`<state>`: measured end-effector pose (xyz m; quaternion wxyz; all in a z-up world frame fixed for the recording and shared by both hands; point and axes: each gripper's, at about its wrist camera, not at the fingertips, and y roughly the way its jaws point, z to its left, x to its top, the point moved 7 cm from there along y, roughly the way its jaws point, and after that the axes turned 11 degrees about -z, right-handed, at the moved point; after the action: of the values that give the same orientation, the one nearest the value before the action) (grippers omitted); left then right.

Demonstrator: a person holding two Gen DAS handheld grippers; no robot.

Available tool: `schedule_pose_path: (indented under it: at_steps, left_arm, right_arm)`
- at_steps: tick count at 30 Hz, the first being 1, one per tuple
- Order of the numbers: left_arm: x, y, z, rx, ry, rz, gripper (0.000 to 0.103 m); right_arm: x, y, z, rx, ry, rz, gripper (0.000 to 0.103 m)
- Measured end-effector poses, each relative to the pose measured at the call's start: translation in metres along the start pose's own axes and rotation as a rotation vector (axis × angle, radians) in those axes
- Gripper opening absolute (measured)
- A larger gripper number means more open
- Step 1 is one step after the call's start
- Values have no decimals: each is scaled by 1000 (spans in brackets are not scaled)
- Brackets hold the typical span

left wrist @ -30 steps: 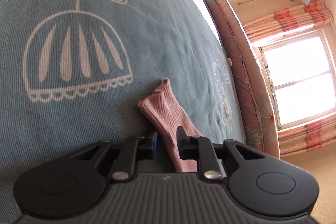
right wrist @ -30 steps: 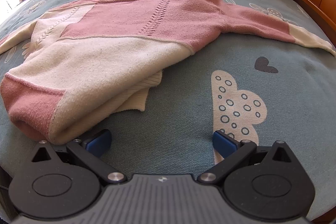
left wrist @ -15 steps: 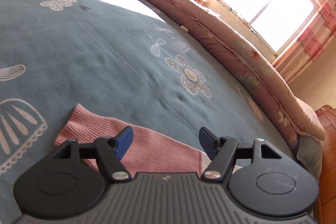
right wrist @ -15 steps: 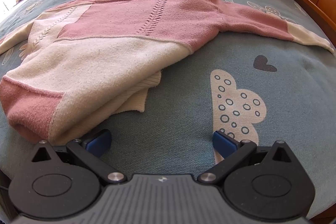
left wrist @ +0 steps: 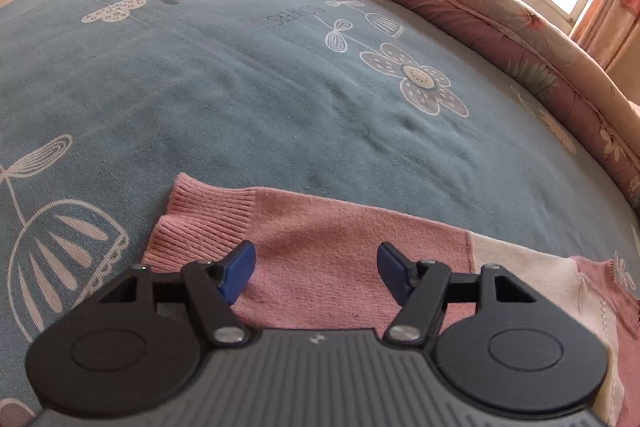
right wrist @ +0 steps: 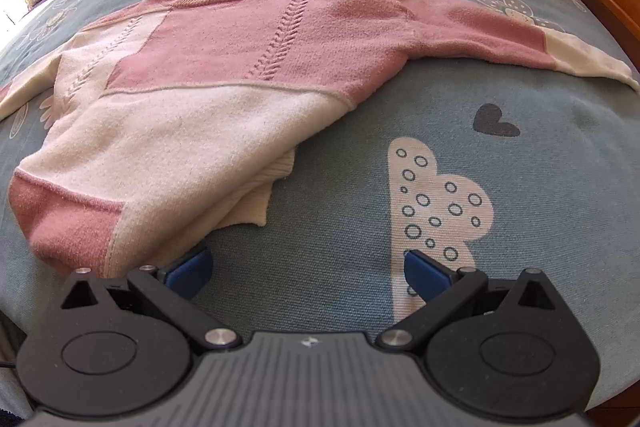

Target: Fold clothes

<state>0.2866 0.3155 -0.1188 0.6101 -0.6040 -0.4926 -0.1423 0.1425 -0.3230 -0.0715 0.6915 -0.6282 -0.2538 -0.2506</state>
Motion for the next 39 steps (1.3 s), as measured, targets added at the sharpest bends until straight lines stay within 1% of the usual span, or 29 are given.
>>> schedule_pose_path:
  at_steps: [2, 4, 5, 7, 8, 9, 12, 15, 16, 17, 19, 20, 21, 23, 25, 27, 28, 29, 30, 31, 33, 34, 35, 37, 38, 39]
  left_arm:
    - [4, -8, -47, -120, 95, -13, 70]
    - [3, -14, -94, -234, 158, -15, 73]
    - [-1, -15, -121, -299, 174, -4, 73]
    - [-10, -17, -175, -430, 201, 21, 77]
    - [-16, -14, -195, -468, 204, 40, 78]
    - [-22, -11, -213, -503, 206, 59, 78]
    - [-41, 4, -235, -503, 198, 101, 78]
    - [-60, 20, -256, -500, 190, 143, 78]
    - [-64, 27, -255, -489, 181, 156, 78]
    - [-68, 35, -253, -477, 171, 168, 78]
    - [-68, 43, -250, -469, 154, 157, 78]
    - [-66, 47, -249, -466, 147, 142, 78]
    - [-64, 50, -249, -450, 147, 134, 78]
    - [-59, 58, -252, -416, 148, 119, 78]
    - [-53, 66, -257, -384, 150, 104, 78]
    - [-49, 71, -261, -368, 149, 103, 78]
    - [-47, 69, -261, -373, 144, 113, 78]
    - [-46, 67, -261, -379, 137, 125, 78]
    - [-45, 60, -261, -413, 126, 131, 78]
    - [-45, 54, -262, -453, 126, 131, 78]
    - [-47, 44, -267, -530, 138, 136, 79]
    - [-49, 41, -271, -568, 148, 144, 80]
    - [-53, 42, -277, -600, 156, 166, 80]
    - [-63, 51, -288, -625, 170, 229, 81]
    - [-67, 58, -292, -627, 175, 261, 82]
    - [-70, 62, -294, -626, 176, 269, 83]
  right_arm:
    - [23, -16, -6, 11, 3, -66, 103]
    - [55, -25, -9, 16, -29, -143, 103]
    - [71, -26, -10, 16, -50, -179, 103]
    - [102, -15, -12, 25, -74, -238, 103]
    - [117, -6, -14, 41, -69, -267, 103]
    - [131, 6, -16, 78, -42, -286, 103]
    - [163, 49, -20, 223, 69, -300, 103]
    - [183, 96, -17, 342, 151, -271, 103]
    - [188, 111, -15, 365, 161, -262, 103]
    - [191, 127, -13, 359, 157, -249, 103]
    - [193, 164, -16, 298, 161, -203, 103]
    - [195, 179, -19, 268, 153, -203, 103]
    - [198, 190, -22, 246, 139, -228, 103]
    - [208, 204, -25, 206, 121, -254, 103]
    - [219, 217, -30, 139, 109, -246, 103]
    - [226, 221, -36, 118, 122, -221, 103]
    - [229, 222, -39, 115, 133, -207, 103]
    - [231, 219, -41, 107, 140, -196, 103]
    - [232, 208, -40, 95, 137, -202, 103]
    - [232, 195, -36, 106, 124, -221, 103]
    - [227, 178, -22, 198, 90, -244, 103]
    - [224, 179, -15, 225, 73, -234, 103]
    - [221, 187, -8, 227, 55, -206, 103]
    - [217, 211, -5, 178, 38, -154, 103]
    - [218, 221, -4, 154, 24, -160, 103]
    - [221, 227, -4, 135, 4, -192, 103]
